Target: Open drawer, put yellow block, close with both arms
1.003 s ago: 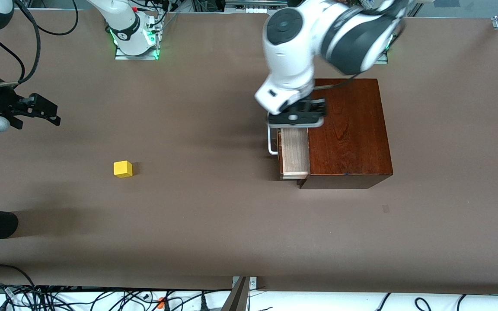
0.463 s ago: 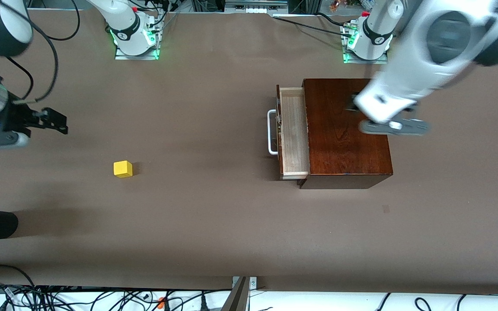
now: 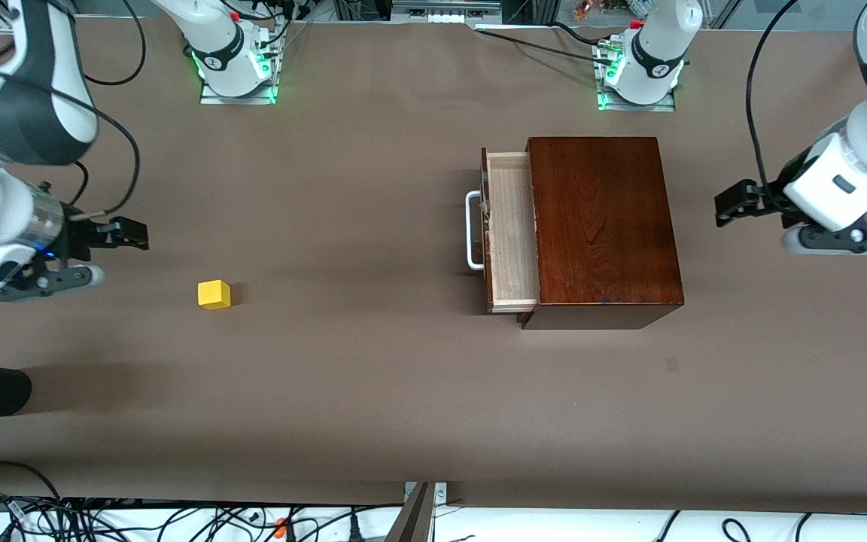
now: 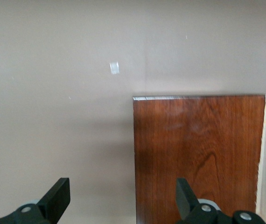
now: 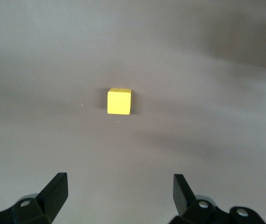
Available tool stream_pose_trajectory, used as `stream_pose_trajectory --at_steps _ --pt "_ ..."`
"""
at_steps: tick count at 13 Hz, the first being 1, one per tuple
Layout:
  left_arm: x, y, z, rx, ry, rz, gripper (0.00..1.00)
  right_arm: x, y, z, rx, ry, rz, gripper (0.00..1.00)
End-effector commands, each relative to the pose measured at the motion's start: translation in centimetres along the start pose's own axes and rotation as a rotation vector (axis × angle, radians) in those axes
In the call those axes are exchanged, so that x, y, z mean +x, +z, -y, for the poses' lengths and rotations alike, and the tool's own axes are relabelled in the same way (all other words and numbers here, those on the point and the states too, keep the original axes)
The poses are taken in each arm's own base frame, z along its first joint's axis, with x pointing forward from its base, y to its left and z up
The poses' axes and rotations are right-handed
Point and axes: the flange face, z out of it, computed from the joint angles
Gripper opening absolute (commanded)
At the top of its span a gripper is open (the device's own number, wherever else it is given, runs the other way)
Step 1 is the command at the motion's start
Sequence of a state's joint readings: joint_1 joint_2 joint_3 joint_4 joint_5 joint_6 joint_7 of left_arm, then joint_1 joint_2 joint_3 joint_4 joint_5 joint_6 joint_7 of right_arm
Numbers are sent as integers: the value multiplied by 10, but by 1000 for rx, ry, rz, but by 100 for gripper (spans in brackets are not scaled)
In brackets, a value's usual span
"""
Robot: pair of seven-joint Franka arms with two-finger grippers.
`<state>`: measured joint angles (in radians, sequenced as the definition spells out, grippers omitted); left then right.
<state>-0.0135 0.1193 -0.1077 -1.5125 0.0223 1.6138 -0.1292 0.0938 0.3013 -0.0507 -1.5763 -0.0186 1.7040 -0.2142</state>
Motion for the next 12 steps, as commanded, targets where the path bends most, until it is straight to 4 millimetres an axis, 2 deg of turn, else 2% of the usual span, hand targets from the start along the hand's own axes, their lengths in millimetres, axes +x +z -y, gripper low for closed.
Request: stream_pose_trajectory --at_steps 1,3,6,10,12 --pt "-55 -6 -11 4 36 -64 100 23 64 1 -7 -56 -19 100" --pt "-50 -5 -10 4 40 -55 100 39 100 5 -14 -57 -39 100" --pt "-51 -7 -16 6 52 -57 100 51 137 6 -11 -58 -24 100" --pt "-51 -8 -18 4 56 -58 100 59 185 8 39 -13 -42 100" --pt "-51 -8 -19 4 58 -57 100 55 210 9 33 -6 -69 100"
